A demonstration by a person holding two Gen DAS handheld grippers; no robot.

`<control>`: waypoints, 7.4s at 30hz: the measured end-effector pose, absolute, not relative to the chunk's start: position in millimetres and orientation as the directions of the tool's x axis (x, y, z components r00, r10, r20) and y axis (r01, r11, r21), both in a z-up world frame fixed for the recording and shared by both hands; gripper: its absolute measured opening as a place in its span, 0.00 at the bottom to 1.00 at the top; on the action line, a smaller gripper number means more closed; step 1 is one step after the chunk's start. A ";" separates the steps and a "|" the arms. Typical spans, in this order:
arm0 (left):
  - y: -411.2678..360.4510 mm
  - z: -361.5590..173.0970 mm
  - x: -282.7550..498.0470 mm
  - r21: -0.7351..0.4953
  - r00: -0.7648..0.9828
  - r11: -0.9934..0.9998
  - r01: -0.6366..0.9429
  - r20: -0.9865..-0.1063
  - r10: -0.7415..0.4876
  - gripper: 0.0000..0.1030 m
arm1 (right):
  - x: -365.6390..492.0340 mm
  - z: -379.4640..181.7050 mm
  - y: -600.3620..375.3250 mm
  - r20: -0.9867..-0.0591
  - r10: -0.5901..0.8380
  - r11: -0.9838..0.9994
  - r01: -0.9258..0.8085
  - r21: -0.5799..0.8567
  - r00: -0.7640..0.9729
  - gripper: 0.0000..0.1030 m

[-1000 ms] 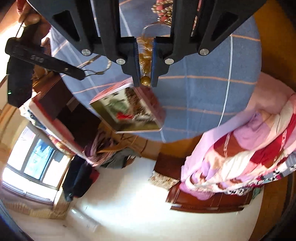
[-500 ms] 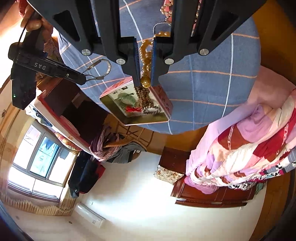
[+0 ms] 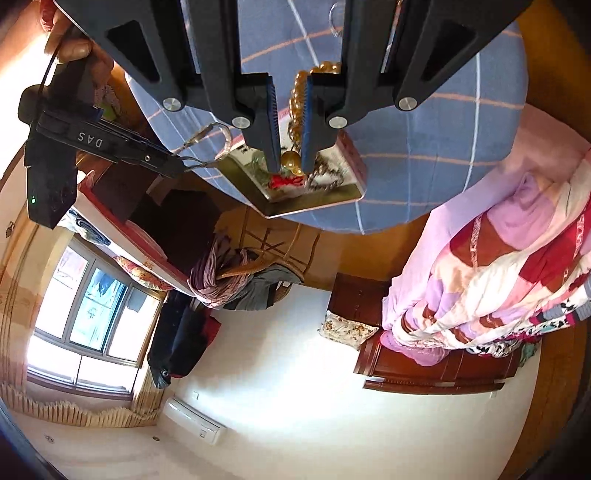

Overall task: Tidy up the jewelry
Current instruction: 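Grasp the gold pearl necklace with the left tool while the right tool carries the watch toward the tin, then lower the gold pearls and silver watch into the pink tin and open both tools, then move both tools back to the remaining jewelry on the table, then close the left tool on the white pearl necklace and lift it, then close the right tool on the silver bangle while the left tool holds the pearl necklace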

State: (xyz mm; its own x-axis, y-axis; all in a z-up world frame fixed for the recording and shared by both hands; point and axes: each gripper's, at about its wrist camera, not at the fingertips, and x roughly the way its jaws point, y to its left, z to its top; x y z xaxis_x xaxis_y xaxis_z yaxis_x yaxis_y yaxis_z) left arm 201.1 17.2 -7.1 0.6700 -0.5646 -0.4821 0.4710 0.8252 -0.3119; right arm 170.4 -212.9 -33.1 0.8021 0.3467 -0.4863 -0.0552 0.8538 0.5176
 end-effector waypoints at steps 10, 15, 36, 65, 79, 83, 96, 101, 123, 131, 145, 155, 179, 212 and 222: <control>-30.4 -2.1 242.6 -0.328 0.630 0.783 0.529 -0.467 -0.621 0.09 | 215.7 -31.1 -227.5 -0.501 0.302 0.866 -0.014 0.499 0.811 0.18; -52.0 -21.0 264.0 -0.300 0.615 0.800 0.519 -0.519 -0.594 0.09 | 234.9 -54.2 -229.5 -0.545 0.326 0.854 0.007 0.521 0.773 0.18; -45.2 -54.4 289.8 -0.137 0.701 0.941 0.310 -0.636 -0.324 0.69 | 246.5 -87.4 -246.6 -0.547 0.197 0.878 0.103 0.468 0.814 0.33; 30.4 -81.8 169.5 -0.150 0.704 0.974 0.171 -0.673 -0.228 0.69 | 149.1 -100.8 -192.6 -0.639 0.204 0.918 0.083 0.389 0.741 0.38; 86.3 -80.8 137.8 -0.127 0.738 0.985 0.116 -0.653 -0.171 0.69 | 128.3 -99.4 -167.7 -0.646 0.245 0.927 0.021 0.374 0.723 0.39; 115.6 -83.5 133.4 -0.118 0.744 0.991 0.061 -0.656 -0.124 0.69 | 125.7 -102.0 -159.3 -0.649 0.271 0.924 -0.003 0.381 0.711 0.40; 123.6 -96.2 117.3 -0.147 0.701 0.975 0.165 -0.678 -0.221 0.34 | 121.4 -106.9 -131.7 -0.666 0.320 0.924 -0.068 0.375 0.674 0.40; 101.5 -99.7 109.3 -0.155 0.668 0.947 0.283 -0.676 -0.310 0.29 | 118.9 -109.1 -126.3 -0.671 0.328 0.923 -0.076 0.376 0.665 0.40; 74.6 -131.3 127.0 -0.109 0.581 0.947 0.302 -0.767 -0.273 0.27 | 122.5 -117.9 -130.5 -0.681 0.341 0.915 -0.062 0.400 0.648 0.40; 88.7 -123.3 127.8 -0.160 0.601 0.942 0.296 -0.735 -0.313 0.05 | 123.9 -120.9 -129.8 -0.685 0.349 0.911 -0.059 0.408 0.640 0.40; 119.7 -55.3 124.4 -0.286 0.719 0.916 0.282 -0.569 -0.399 0.05 | 128.1 -126.8 -110.8 -0.701 0.405 0.901 -0.123 0.416 0.587 0.40; 124.8 -52.2 129.7 -0.281 0.736 0.925 0.257 -0.562 -0.376 0.05 | 168.9 -138.8 -64.9 -0.780 0.335 0.942 -0.185 0.279 0.528 0.40; 113.6 -49.3 133.9 -0.288 0.734 0.920 0.266 -0.558 -0.387 0.05 | 146.8 -99.6 -124.2 -0.685 0.335 0.933 -0.125 0.338 0.647 0.07; 113.8 -53.1 135.1 -0.297 0.731 0.920 0.255 -0.563 -0.385 0.05 | 162.0 -147.5 -71.1 -0.826 0.135 0.971 -0.237 0.001 0.547 0.67; 109.4 -51.7 136.6 -0.301 0.730 0.917 0.263 -0.559 -0.393 0.05 | 145.2 -110.4 -119.2 -0.754 0.180 0.984 -0.116 0.138 0.632 0.66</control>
State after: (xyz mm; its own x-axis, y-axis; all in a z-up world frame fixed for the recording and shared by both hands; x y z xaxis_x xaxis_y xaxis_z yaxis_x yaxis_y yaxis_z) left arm 136.6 109.4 -51.7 0.7301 -0.3930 -0.5590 0.2629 0.9166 -0.3011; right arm 145.2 -119.2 -110.4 0.6316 0.1804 -0.7540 -0.1160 0.9836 0.1382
